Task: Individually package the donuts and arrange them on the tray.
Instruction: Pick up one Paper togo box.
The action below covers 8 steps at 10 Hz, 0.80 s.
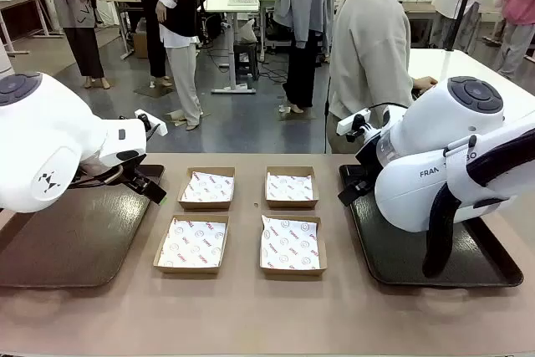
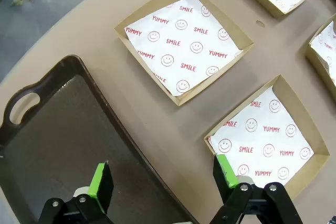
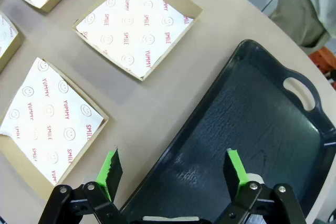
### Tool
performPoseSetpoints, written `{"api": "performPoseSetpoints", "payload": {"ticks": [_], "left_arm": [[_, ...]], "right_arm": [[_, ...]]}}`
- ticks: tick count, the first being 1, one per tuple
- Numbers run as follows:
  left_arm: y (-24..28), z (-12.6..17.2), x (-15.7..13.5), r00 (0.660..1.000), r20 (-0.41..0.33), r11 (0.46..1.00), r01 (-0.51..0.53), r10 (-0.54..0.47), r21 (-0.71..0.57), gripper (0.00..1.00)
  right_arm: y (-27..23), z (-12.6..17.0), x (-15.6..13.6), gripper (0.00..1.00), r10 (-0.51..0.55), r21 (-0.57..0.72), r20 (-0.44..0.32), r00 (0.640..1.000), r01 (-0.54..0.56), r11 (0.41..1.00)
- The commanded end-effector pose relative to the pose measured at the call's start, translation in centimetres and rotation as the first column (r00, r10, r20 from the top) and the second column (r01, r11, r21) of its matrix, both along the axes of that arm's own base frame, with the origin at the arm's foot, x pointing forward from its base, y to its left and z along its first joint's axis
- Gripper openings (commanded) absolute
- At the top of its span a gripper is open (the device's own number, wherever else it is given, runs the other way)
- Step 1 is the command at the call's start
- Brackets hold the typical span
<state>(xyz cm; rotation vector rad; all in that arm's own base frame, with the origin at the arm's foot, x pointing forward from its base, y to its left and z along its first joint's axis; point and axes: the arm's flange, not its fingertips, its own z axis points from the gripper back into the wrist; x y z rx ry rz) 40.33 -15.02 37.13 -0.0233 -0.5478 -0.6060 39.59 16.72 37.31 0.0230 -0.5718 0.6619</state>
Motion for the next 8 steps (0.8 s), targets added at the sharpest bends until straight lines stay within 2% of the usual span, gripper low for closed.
{"api": "performPoseSetpoints", "payload": {"ticks": [1, 8], "left_arm": [[-0.01, 0.00, -0.01, 1.000, 0.000, 1.000, 0.000, 0.000, 0.000, 1.00], [-0.01, 0.00, -0.01, 1.000, 0.000, 1.000, 0.000, 0.000, 0.000, 1.00]], "right_arm": [[0.00, 0.00, 0.00, 1.00, 0.000, 0.000, 0.000, 1.000, 0.000, 1.000], [0.00, 0.00, 0.00, 1.00, 0.000, 0.000, 0.000, 1.000, 0.000, 1.000]]}}
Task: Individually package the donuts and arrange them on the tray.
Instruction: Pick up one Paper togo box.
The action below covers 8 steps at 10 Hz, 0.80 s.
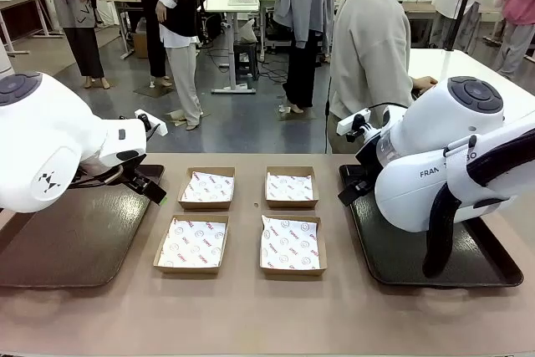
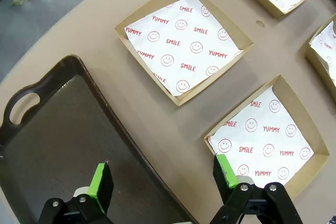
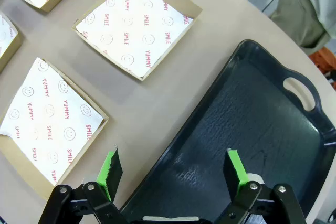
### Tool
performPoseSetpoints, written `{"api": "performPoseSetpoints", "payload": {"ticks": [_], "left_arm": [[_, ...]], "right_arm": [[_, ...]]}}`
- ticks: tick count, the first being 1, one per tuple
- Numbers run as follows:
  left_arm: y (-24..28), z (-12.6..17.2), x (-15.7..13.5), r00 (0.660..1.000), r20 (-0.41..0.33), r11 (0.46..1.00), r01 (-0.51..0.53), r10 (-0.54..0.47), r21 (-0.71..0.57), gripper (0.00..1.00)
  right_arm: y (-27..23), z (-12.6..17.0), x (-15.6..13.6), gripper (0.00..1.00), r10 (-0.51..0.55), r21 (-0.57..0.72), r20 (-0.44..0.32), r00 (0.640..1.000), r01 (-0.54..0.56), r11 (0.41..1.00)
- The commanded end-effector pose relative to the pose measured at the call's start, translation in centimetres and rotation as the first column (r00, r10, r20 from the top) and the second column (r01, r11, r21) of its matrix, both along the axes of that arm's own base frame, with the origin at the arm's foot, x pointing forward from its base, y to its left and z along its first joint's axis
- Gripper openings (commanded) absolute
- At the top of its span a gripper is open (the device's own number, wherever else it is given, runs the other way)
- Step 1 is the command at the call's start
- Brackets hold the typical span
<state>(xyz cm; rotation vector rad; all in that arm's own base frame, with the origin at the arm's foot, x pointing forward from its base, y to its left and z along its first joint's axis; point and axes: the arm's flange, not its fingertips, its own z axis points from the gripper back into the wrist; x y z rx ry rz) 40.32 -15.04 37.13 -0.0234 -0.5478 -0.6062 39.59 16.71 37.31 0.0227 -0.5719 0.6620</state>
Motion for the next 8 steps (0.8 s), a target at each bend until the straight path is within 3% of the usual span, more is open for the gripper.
{"api": "performPoseSetpoints", "payload": {"ticks": [1, 6, 7, 8], "left_arm": [[0.0, 0.0, 0.0, 1.000, 0.000, 1.000, 0.000, 0.000, 0.000, 1.00], [0.0, 0.0, 0.0, 1.000, 0.000, 1.000, 0.000, 0.000, 0.000, 1.00], [1.2, 0.9, -3.4, 0.998, -0.003, 0.997, 0.061, -0.061, 0.048, 1.00], [3.0, 2.1, -6.7, 0.996, -0.004, 0.995, 0.090, -0.090, 0.034, 1.00]], "right_arm": [[0.0, 0.0, 0.0, 1.00, 0.000, 0.000, 0.000, 1.000, 0.000, 1.000], [0.0, 0.0, 0.0, 1.00, 0.000, 0.000, 0.000, 1.000, 0.000, 1.000], [-0.9, 0.6, -2.6, 1.00, -0.013, -0.048, -0.014, 1.000, 0.012, 0.999], [-2.2, 1.1, -5.3, 1.00, -0.021, -0.042, -0.076, 0.997, 0.018, 0.999]]}}
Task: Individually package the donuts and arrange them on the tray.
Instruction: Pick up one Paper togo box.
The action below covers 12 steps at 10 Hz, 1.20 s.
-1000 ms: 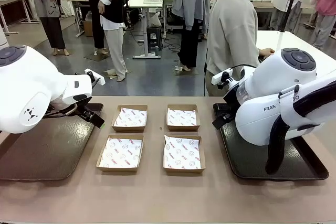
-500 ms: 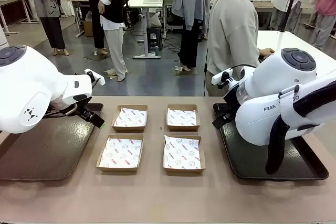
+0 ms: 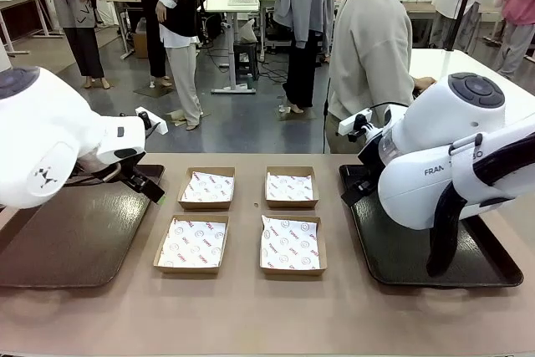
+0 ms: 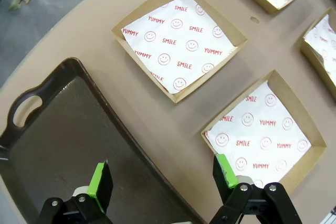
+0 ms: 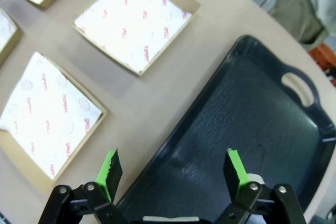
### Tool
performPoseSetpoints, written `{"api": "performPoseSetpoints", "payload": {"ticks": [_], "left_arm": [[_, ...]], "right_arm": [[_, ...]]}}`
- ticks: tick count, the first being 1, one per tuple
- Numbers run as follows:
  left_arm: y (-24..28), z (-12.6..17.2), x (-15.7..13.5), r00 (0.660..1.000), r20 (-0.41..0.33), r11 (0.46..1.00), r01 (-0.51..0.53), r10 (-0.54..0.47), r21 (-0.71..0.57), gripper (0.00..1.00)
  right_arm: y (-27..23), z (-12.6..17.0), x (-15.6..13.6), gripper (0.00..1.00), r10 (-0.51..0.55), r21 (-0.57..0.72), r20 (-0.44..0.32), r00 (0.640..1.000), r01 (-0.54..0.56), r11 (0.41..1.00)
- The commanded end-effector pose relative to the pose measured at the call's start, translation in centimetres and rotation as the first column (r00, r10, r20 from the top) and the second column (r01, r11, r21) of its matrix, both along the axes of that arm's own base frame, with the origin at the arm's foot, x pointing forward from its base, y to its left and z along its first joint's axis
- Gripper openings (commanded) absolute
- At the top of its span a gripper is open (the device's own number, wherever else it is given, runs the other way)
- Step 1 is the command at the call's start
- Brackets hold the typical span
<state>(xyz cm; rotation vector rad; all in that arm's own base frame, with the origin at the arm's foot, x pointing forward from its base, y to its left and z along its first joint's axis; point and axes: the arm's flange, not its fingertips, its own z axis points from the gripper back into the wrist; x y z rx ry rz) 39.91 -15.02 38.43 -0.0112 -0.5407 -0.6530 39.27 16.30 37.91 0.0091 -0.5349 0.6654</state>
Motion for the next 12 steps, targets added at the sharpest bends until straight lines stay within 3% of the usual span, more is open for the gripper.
{"api": "performPoseSetpoints", "payload": {"ticks": [1, 4, 7, 8, 9, 11, 12], "left_arm": [[4.3, 1.3, -8.4, 0.999, -0.034, 0.999, 0.029, -0.029, 0.026, 1.00], [6.7, 1.2, -13.6, 0.981, -0.190, 0.998, 0.050, -0.043, 0.033, 1.00], [7.8, -0.9, -15.2, 0.947, -0.319, 0.999, 0.029, -0.021, 0.019, 1.00], [7.8, -1.6, -14.1, 0.959, -0.283, 0.999, 0.021, -0.009, 0.041, 1.00], [4.5, 6.0, -6.2, 0.951, -0.308, 0.998, 0.032, -0.015, 0.051, 1.00], [4.5, 6.0, -6.2, 0.951, -0.308, 0.998, 0.032, -0.015, 0.051, 1.00], [4.7, 5.8, -6.3, 0.948, -0.319, 0.998, 0.026, -0.007, 0.057, 1.00]], "right_arm": [[-2.9, 0.8, -7.1, 1.00, -0.037, -0.027, -0.086, 0.996, 0.035, 0.999], [-6.0, 0.9, -12.4, 1.00, -0.077, 0.030, -0.260, 0.963, 0.087, 0.996], [-6.9, 0.3, -15.0, 1.00, -0.091, 0.016, -0.329, 0.940, 0.102, 0.995], [-6.9, 0.0, -13.9, 1.00, -0.144, -0.161, -0.220, 0.965, 0.109, 0.981], [-3.6, 6.0, -6.2, 1.00, -0.088, 0.010, -0.334, 0.938, 0.097, 0.995], [-4.1, 6.6, -6.4, 1.00, -0.105, -0.049, -0.307, 0.946, 0.095, 0.994], [-5.1, 6.8, -4.9, 1.00, -0.019, 0.224, -0.396, 0.918, 0.117, 0.967]]}}
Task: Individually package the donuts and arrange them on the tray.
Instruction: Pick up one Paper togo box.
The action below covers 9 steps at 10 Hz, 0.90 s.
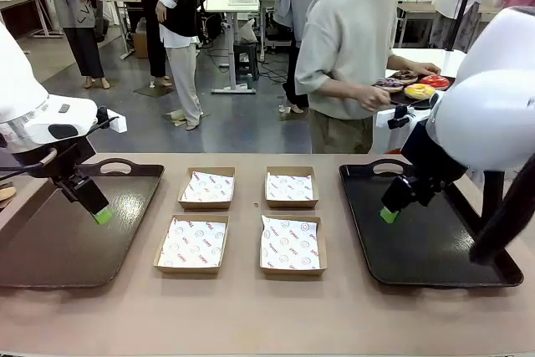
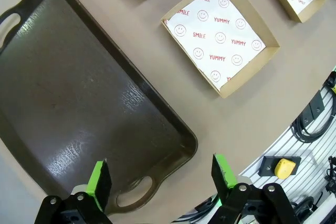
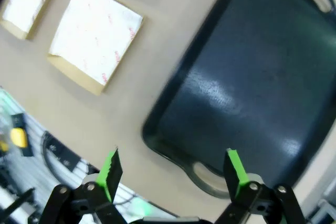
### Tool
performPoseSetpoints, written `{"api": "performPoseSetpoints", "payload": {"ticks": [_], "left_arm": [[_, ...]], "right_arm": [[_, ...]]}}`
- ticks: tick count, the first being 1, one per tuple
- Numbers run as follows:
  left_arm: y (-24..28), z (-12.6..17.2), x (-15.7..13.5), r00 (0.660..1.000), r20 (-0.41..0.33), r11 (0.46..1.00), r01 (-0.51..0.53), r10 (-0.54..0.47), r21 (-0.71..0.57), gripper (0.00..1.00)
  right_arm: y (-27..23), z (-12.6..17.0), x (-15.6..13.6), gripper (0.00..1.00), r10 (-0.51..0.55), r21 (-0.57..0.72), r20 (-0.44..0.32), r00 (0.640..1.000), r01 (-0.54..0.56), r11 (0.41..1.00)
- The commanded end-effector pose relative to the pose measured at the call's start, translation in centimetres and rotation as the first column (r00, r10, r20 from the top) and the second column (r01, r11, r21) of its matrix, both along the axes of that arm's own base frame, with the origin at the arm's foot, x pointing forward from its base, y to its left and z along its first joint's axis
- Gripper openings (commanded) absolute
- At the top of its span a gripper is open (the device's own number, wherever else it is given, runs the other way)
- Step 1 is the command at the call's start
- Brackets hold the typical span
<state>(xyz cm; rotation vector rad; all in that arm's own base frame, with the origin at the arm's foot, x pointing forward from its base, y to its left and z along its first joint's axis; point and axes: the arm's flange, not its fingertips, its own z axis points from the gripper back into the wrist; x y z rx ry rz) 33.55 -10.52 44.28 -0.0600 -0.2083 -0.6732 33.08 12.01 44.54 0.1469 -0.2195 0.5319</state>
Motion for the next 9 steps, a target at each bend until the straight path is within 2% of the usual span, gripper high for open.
{"api": "performPoseSetpoints", "payload": {"ticks": [1, 2, 3, 4, 5, 7, 8, 9], "left_arm": [[1.0, 0.9, 0.9, 0.997, -0.080, 0.979, -0.040, 0.024, -0.200, 1.00], [2.6, 1.8, 1.2, 0.990, -0.135, 0.927, -0.096, 0.050, -0.361, 1.00], [4.6, 2.5, 1.2, 0.982, -0.182, 0.856, -0.144, 0.060, -0.496, 1.00], [7.0, 3.3, 0.9, 0.972, -0.225, 0.781, -0.187, 0.062, -0.596, 1.00], [9.1, 4.0, 0.6, 0.960, -0.275, 0.697, -0.229, 0.048, -0.679, 1.00], [13.4, 4.1, 0.2, 0.929, -0.368, 0.545, -0.325, 0.032, -0.773, 1.00], [15.7, 3.3, 0.2, 0.912, -0.410, 0.472, -0.362, 0.001, -0.804, 1.00], [17.4, 2.3, 0.3, 0.893, -0.449, 0.444, -0.403, 0.002, -0.800, 1.00]], "right_arm": [[-2.7, 0.6, 1.2, 1.00, -0.008, 0.419, -0.093, 0.996, 0.046, 0.907], [-5.7, 0.8, 1.1, 1.00, -0.031, 0.620, -0.123, 0.992, 0.101, 0.778], [-9.0, 0.7, 0.9, 1.00, -0.052, 0.778, -0.167, 0.985, 0.164, 0.607], [-12.8, 0.0, 0.7, 1.00, -0.085, 0.872, -0.227, 0.970, 0.241, 0.425], [-15.4, -0.8, 0.5, 1.00, -0.101, 0.910, -0.258, 0.961, 0.277, 0.308], [-19.4, -2.3, -0.2, 1.00, -0.079, 0.933, -0.312, 0.947, 0.321, 0.161], [-21.0, -3.2, -0.9, 1.00, -0.035, 0.925, -0.355, 0.934, 0.357, 0.130], [-22.0, -3.8, -1.3, 1.00, -0.028, 0.912, -0.387, 0.922, 0.387, 0.136]]}}
